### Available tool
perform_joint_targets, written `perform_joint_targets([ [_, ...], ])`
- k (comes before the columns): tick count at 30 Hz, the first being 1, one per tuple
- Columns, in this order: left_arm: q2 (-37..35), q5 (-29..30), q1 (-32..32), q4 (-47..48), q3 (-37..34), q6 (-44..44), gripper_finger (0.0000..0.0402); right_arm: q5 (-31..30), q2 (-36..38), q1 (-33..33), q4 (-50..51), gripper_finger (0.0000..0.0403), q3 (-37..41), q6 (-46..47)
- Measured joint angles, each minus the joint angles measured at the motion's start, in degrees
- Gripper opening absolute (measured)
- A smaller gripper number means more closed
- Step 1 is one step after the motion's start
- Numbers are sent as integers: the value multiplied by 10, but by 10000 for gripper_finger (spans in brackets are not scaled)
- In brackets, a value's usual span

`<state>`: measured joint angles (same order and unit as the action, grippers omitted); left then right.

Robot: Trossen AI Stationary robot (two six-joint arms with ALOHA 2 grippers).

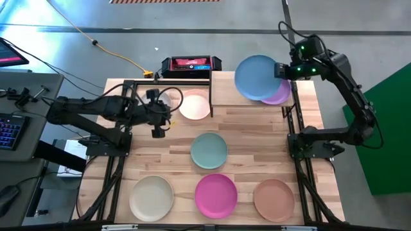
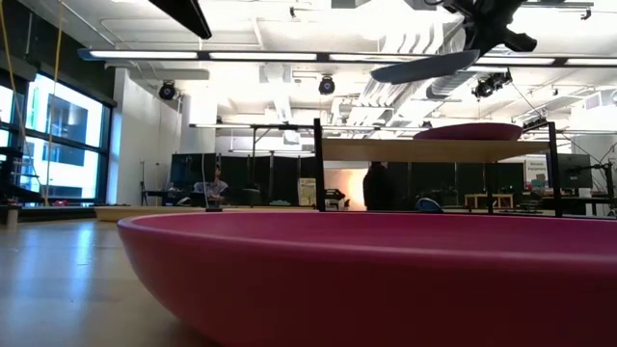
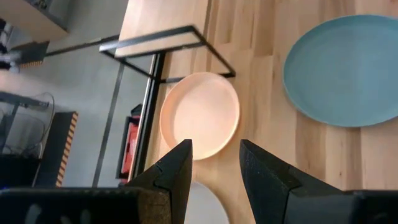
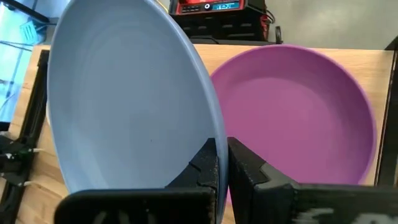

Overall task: Place and stack plates onto a shelf
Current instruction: Stack the blue plate on top of the purple plate on the shelf

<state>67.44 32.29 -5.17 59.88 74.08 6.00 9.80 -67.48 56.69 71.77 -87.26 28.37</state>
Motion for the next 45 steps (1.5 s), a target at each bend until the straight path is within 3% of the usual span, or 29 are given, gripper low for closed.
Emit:
perform_joint_targets([
  [3, 0, 0, 12, 10, 0, -8, 122, 2, 8, 0, -14, 0, 21, -3],
  [13, 0, 0, 37, 20, 0, -14, 122, 33, 133, 11, -156, 0, 236, 91],
  [26, 0, -1, 49, 20, 0, -14, 122, -34, 250, 82, -128, 0, 312, 182],
  [36, 0, -2, 49, 20, 0, -14, 122, -40, 235, 130, -131, 0, 328, 217],
  [45, 0, -2, 48, 20, 0, -28, 122, -47, 195, 135, -127, 0, 328, 231],
])
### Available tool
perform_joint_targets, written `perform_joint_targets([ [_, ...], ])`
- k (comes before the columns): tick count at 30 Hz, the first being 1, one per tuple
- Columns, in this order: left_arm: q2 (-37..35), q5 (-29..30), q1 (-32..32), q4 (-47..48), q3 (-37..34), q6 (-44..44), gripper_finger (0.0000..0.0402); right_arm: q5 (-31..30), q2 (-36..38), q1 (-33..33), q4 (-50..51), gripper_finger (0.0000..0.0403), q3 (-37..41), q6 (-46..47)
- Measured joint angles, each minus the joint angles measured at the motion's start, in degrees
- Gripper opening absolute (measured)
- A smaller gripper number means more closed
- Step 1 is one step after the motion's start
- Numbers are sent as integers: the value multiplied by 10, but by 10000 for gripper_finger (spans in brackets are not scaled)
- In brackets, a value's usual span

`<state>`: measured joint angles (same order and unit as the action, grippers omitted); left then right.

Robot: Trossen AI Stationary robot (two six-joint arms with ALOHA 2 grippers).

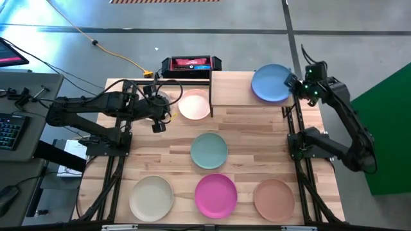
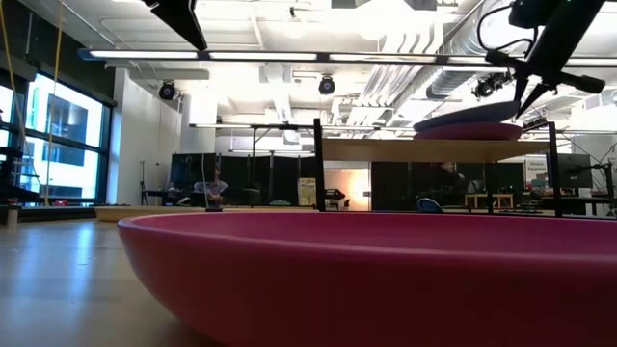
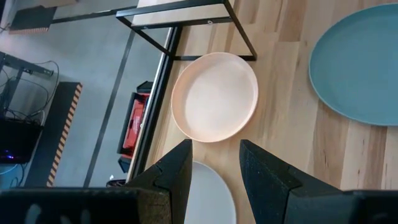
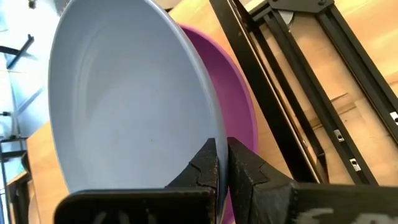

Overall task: Place and stack plates onto a shelf
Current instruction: Stack the blue plate on top of the purple plate on the shelf

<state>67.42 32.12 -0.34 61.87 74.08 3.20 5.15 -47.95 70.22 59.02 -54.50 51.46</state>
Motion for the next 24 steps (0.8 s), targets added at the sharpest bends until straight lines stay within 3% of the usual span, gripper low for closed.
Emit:
perform_joint_targets([
  [24, 0, 0, 0, 0, 0, -1, 122, -17, -33, -2, 2, 1, 0, -24],
])
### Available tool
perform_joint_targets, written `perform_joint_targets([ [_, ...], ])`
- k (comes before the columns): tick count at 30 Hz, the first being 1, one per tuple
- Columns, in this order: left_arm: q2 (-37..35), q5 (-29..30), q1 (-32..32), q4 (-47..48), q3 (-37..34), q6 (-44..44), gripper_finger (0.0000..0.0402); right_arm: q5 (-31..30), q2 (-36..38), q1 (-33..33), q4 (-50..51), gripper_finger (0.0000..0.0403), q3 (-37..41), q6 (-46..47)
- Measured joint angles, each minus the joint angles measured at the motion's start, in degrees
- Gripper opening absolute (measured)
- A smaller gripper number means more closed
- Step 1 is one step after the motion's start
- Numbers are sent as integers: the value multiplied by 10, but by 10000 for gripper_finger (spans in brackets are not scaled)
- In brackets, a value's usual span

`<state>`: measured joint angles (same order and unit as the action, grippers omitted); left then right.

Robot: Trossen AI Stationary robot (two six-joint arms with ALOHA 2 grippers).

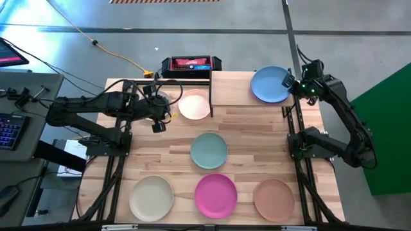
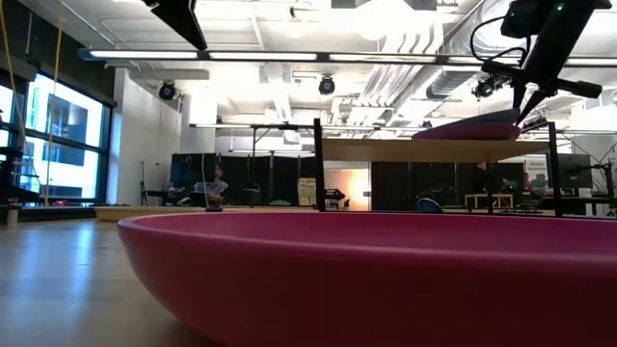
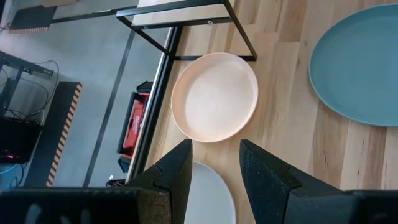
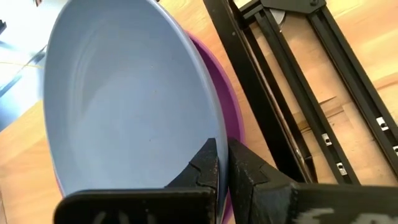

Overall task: Place and stack plates onto a shelf
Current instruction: Stack the blue plate on top of the purple plate on the shelf, then stack the light gray plate on the blue plate on the shelf

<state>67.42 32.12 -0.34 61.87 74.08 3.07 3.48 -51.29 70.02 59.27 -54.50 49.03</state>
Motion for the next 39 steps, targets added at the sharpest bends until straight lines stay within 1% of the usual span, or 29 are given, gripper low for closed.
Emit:
perform_joint_targets([
  [3, 0, 0, 0, 0, 0, 0, 122, 0, 0, 0, 0, 10, 0, -3],
  [10, 0, 0, 0, 0, 0, 1, 122, -14, 0, 0, 0, 66, 0, -11],
  [14, 0, 0, 0, 0, 0, 1, 122, -12, 0, 0, 0, 84, 0, -11],
  [19, 0, 0, 0, 0, 0, 1, 122, 17, 0, 0, -3, 87, 0, -15],
  [24, 0, 0, 0, 0, 0, 1, 122, 2, 0, 0, 11, 87, 0, -16],
  [30, 0, 0, 0, 0, 0, 1, 122, 18, 10, 0, 12, 87, -2, -23],
  [35, 0, 0, 3, 3, 0, -6, 122, 21, 34, 0, 13, 87, -23, -29],
  [39, 0, 0, 20, 31, -3, -32, 122, 36, 54, 0, 13, 87, -48, -32],
])
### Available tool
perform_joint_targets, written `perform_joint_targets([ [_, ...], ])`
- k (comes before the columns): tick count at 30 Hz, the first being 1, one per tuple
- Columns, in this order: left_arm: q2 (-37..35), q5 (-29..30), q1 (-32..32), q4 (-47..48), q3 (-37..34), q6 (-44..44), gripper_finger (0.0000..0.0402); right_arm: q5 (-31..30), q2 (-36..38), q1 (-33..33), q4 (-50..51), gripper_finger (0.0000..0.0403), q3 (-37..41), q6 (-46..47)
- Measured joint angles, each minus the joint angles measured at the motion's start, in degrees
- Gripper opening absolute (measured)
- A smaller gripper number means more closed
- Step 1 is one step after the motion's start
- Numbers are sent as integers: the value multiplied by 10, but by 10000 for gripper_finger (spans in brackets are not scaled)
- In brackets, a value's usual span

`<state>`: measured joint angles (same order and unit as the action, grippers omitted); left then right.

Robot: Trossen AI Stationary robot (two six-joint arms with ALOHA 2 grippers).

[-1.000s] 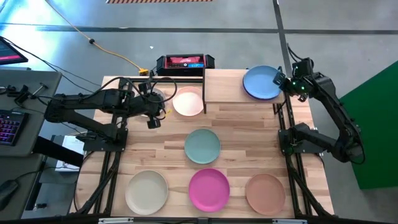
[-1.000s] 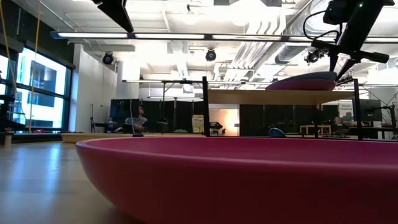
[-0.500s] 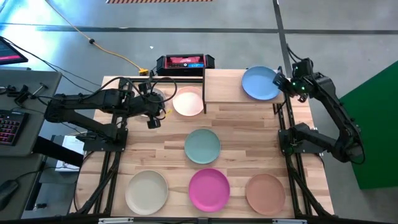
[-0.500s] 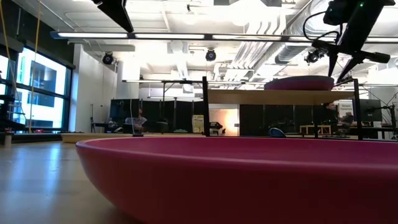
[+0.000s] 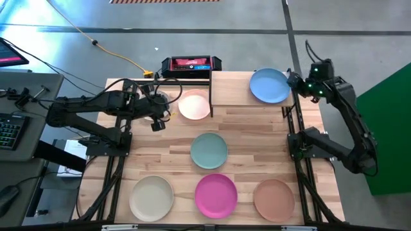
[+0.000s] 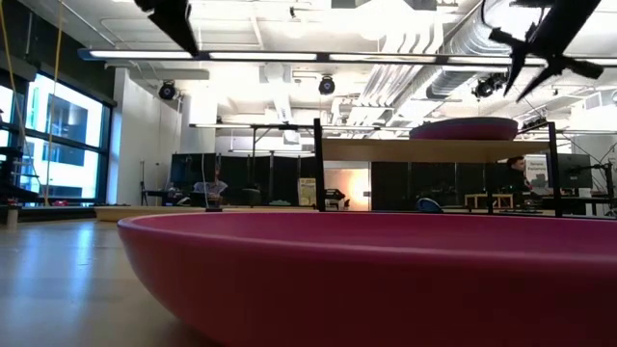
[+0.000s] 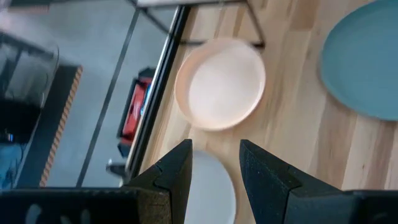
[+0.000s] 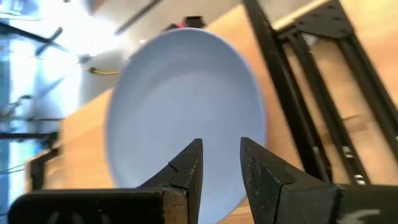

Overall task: Place and stack plates onto a shelf
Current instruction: Stack the light gray plate on the blue plate on the shelf

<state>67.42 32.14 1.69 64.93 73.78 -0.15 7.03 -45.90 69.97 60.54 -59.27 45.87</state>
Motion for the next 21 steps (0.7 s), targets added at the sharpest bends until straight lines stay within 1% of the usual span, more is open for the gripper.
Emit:
perform_joint_targets([
  [4, 0, -8, 18, 31, 0, -27, 122, 42, 14, 0, 0, 87, -23, -29],
  [6, 0, -38, 24, 32, 0, -32, 122, 70, 19, 0, 0, 87, -34, -41],
  [11, 2, -139, 24, 41, 0, -60, 122, 141, 33, -7, 0, 87, -54, -47],
  [14, 2, -194, 12, 67, 0, -91, 122, 147, 44, -30, -1, 87, -61, -39],
  [16, 2, -218, -3, 90, 0, -105, 122, 147, 51, -49, -5, 87, -64, -37],
  [19, 2, -226, -36, 121, 0, -108, 122, 144, 58, -79, -3, 87, -64, -24],
  [21, 2, -227, -62, 134, 0, -108, 122, 132, 59, -100, -2, 87, -64, -12],
])
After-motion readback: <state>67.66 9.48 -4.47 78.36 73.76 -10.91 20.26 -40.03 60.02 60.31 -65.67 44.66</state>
